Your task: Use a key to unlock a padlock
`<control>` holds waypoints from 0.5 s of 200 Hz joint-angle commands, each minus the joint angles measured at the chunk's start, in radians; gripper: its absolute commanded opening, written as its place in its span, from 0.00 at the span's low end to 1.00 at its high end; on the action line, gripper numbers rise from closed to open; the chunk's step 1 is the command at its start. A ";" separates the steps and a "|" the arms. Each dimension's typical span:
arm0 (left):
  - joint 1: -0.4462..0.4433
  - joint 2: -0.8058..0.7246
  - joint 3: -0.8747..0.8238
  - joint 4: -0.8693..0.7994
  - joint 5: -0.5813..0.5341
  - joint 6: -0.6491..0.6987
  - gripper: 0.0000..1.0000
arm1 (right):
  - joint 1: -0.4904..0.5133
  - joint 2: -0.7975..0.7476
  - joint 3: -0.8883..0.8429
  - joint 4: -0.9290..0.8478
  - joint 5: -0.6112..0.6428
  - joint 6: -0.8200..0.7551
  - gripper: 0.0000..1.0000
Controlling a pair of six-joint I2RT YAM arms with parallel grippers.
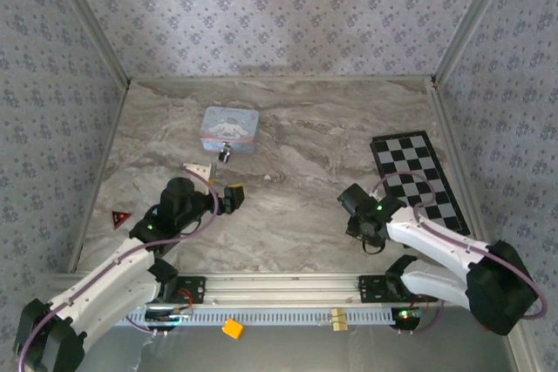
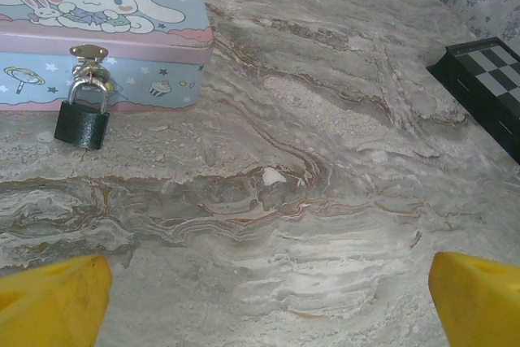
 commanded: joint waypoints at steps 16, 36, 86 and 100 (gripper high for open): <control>-0.005 -0.018 -0.003 0.008 -0.027 -0.002 1.00 | 0.009 0.023 -0.026 0.025 0.018 0.027 0.33; -0.005 -0.017 -0.004 0.010 -0.031 -0.002 1.00 | 0.009 0.019 -0.036 0.028 0.019 0.029 0.26; -0.006 -0.014 -0.008 0.015 -0.032 -0.001 1.00 | 0.009 0.034 -0.047 0.046 0.023 0.034 0.19; -0.006 -0.011 -0.008 0.017 -0.032 -0.001 1.00 | 0.009 0.038 -0.049 0.050 0.026 0.033 0.17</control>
